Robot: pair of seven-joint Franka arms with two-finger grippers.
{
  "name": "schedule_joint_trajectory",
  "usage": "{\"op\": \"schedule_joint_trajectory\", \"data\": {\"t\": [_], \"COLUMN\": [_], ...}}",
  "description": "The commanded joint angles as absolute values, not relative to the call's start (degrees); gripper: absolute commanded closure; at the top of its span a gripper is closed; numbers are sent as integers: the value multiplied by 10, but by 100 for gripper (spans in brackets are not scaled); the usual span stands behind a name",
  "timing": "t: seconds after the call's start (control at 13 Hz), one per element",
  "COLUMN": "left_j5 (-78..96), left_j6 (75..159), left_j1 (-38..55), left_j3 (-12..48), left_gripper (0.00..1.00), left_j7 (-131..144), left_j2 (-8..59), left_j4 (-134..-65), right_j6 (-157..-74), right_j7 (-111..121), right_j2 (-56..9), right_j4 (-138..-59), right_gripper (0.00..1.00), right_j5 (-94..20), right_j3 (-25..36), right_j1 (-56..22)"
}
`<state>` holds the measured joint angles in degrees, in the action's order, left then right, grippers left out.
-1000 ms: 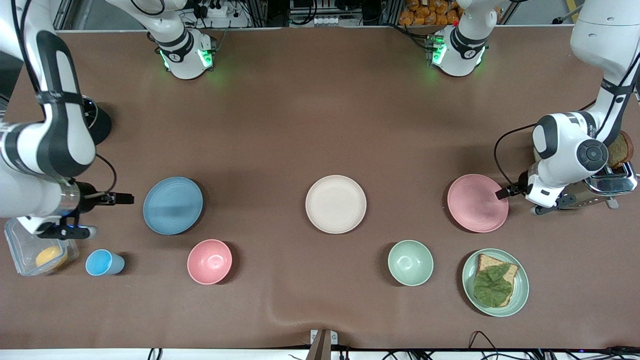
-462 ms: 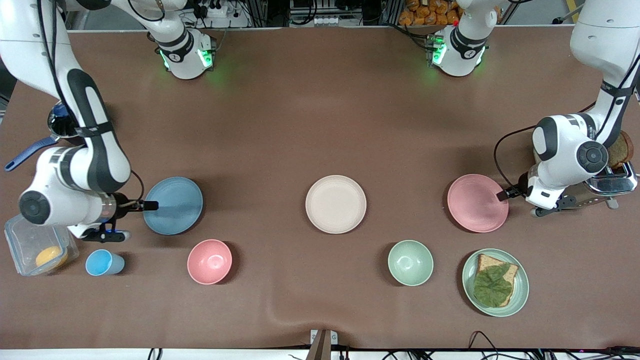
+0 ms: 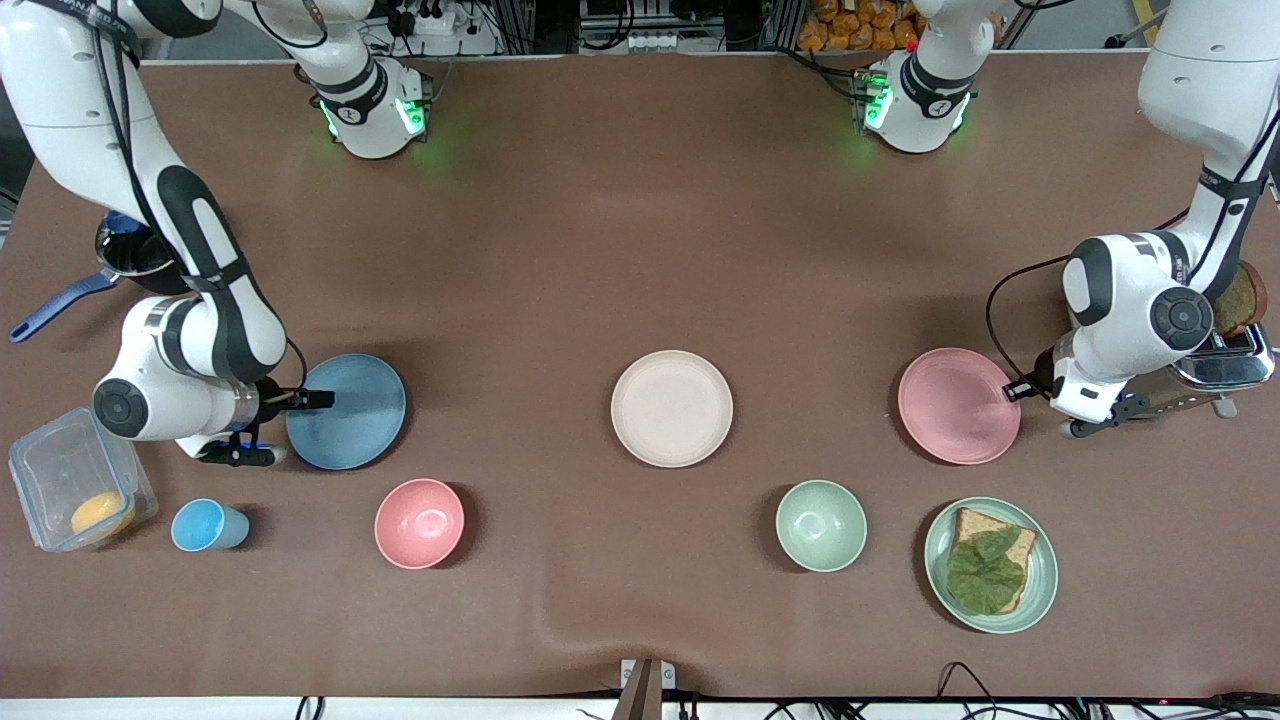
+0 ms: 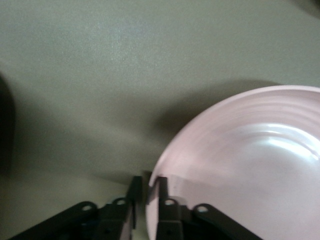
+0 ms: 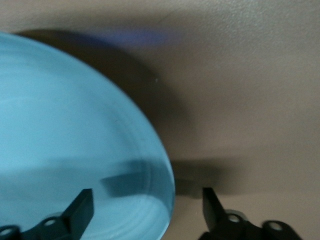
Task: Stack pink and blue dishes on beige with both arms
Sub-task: 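Carry the pink plate over the beige plate with the left gripper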
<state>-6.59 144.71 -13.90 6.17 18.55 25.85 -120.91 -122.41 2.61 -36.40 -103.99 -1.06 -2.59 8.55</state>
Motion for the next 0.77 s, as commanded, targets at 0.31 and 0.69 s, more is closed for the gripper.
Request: {"op": "schedule_joint_trajectory", "data": {"t": [0.31,0.69], "left_j5": [-73,-52], "left_j6": [1378,1249], "left_j1": [-140,-136], "left_j3": [136,267], "left_gripper": [100,100], "left_j7": [200,313], "left_j2": [181,142], "left_j4": [-1200,-1137], "right_j6": [-1233,-1212], "right_j7": [33,83], "right_j2": [-362,-314], "right_j4": [-1036,-1034], "right_gripper": [100,100], "right_j5": [-19,-18], "right_j3": [-40,-40], "right_j1": [91,77]}}
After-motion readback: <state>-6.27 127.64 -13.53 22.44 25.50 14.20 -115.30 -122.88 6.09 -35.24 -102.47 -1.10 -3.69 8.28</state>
